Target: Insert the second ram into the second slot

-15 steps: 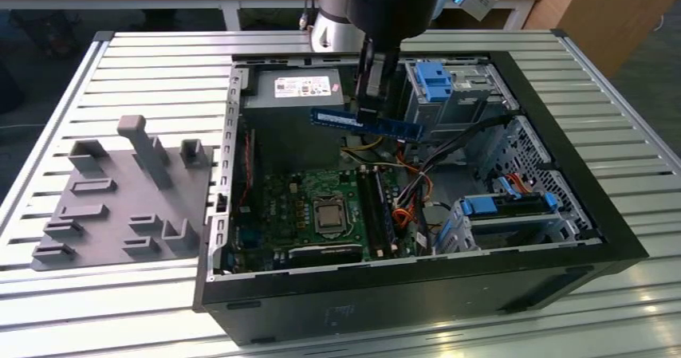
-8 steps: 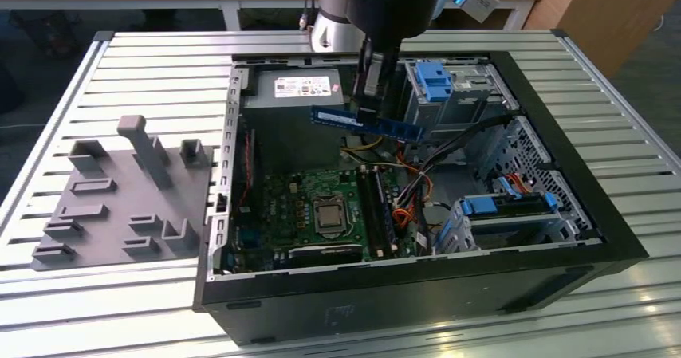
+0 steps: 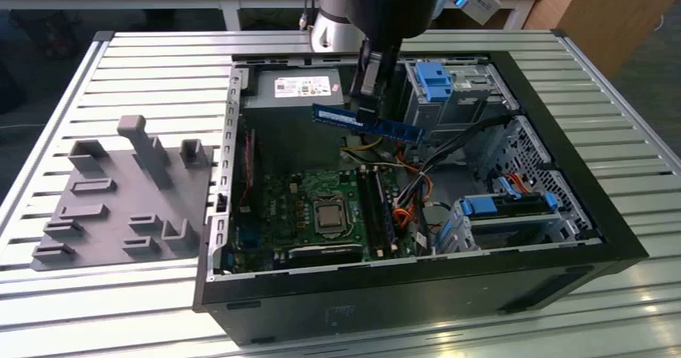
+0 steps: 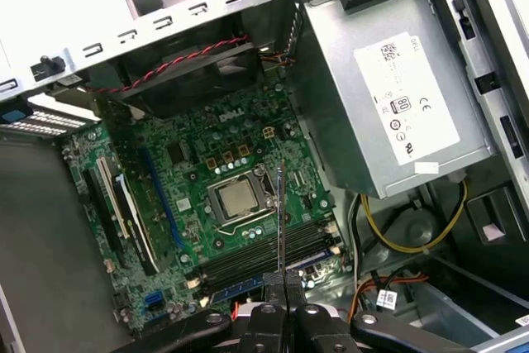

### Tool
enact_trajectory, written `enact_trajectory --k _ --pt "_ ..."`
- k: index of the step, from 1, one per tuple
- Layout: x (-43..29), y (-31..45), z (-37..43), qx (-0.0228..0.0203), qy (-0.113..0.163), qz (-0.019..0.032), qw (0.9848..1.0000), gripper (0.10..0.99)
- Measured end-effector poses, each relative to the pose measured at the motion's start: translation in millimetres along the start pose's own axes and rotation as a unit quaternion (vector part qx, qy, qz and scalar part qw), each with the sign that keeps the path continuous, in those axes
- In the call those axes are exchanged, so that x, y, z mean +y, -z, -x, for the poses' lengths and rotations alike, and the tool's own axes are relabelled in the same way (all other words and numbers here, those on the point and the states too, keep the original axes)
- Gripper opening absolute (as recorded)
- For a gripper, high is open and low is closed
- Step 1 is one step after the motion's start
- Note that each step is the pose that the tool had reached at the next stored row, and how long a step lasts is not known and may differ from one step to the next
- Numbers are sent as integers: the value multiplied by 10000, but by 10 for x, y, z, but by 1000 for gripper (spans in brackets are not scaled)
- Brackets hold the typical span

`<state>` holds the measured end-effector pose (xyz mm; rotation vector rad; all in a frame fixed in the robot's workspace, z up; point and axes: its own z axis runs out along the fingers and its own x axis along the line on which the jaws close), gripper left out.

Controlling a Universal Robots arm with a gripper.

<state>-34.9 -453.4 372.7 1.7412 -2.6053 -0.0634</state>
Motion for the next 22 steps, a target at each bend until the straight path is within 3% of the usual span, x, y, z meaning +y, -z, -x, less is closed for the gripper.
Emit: enact_trajectory --k 22 --pt "0 0 0 -21 -556 -9 9985 122"
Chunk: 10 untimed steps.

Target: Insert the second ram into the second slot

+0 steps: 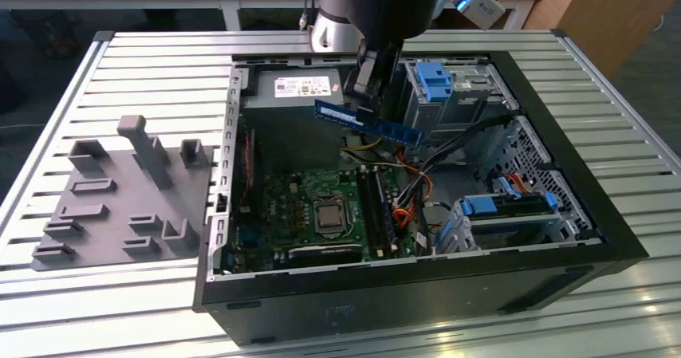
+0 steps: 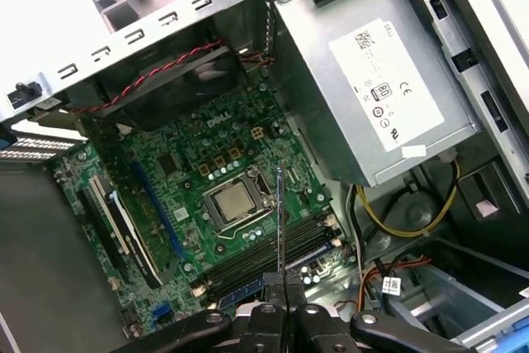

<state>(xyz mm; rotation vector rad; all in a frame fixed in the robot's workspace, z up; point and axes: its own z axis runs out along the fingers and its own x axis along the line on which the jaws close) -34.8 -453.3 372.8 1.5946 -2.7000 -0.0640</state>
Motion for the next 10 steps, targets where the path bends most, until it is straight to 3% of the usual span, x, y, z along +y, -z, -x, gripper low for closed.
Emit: enact_trajectory --k 10 --pt "0 0 0 -11 -282 -5 9996 122"
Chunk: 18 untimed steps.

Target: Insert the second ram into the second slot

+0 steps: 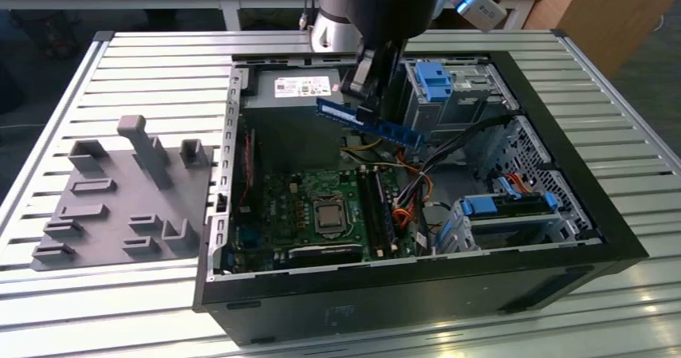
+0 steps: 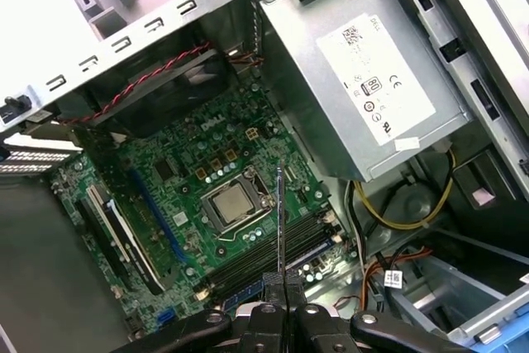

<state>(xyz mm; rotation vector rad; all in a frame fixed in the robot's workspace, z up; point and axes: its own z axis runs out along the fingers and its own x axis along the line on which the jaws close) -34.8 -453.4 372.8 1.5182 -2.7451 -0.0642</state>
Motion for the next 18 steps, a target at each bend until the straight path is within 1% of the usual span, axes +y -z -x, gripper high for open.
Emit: enact_trajectory --k 9,18 --pt "0 0 0 -8 -224 -4 9997 122" --pt "0 0 0 -17 -448 -7 9990 122"
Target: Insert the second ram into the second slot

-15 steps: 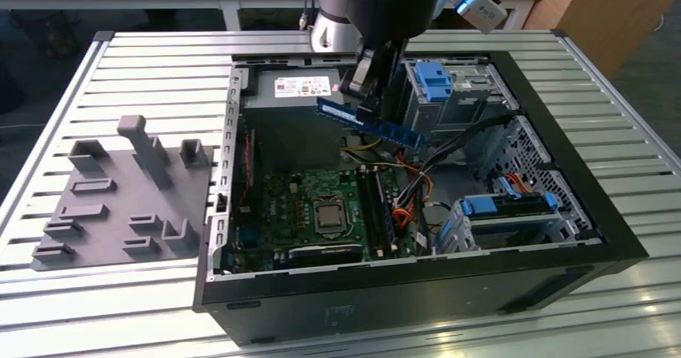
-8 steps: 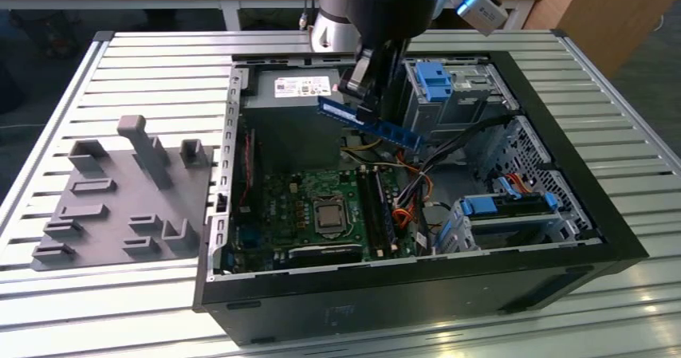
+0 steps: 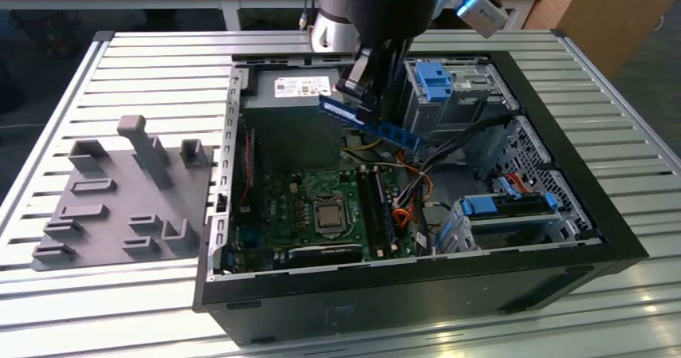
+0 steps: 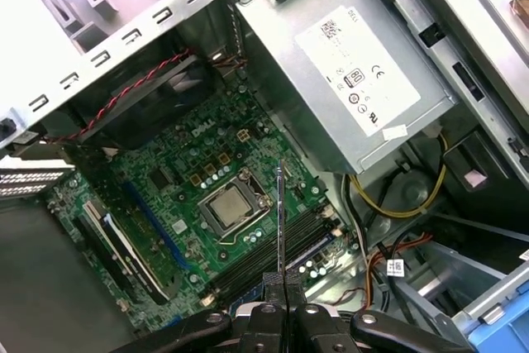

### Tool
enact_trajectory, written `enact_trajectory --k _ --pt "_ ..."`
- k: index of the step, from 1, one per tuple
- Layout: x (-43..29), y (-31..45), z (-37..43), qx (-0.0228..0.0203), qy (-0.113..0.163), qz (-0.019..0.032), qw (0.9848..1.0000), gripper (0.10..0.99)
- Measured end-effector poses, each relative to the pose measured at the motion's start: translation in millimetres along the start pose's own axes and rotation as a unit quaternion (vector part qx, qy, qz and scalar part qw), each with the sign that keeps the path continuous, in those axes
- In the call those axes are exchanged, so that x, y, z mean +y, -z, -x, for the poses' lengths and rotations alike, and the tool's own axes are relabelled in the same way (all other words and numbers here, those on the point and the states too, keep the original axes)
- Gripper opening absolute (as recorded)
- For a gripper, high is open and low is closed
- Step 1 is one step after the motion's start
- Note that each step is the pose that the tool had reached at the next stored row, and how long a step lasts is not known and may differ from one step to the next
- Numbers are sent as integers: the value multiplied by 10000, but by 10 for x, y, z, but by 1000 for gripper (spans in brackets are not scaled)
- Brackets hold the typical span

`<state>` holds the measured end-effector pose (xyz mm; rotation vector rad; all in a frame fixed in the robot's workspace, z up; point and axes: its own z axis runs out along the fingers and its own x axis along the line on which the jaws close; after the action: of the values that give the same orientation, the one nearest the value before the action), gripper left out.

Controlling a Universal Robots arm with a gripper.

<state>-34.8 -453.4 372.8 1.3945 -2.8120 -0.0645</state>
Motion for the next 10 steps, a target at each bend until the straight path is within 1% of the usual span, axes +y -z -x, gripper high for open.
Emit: enact_trajectory --k 10 --pt "0 0 0 -10 -249 -4 9997 122"
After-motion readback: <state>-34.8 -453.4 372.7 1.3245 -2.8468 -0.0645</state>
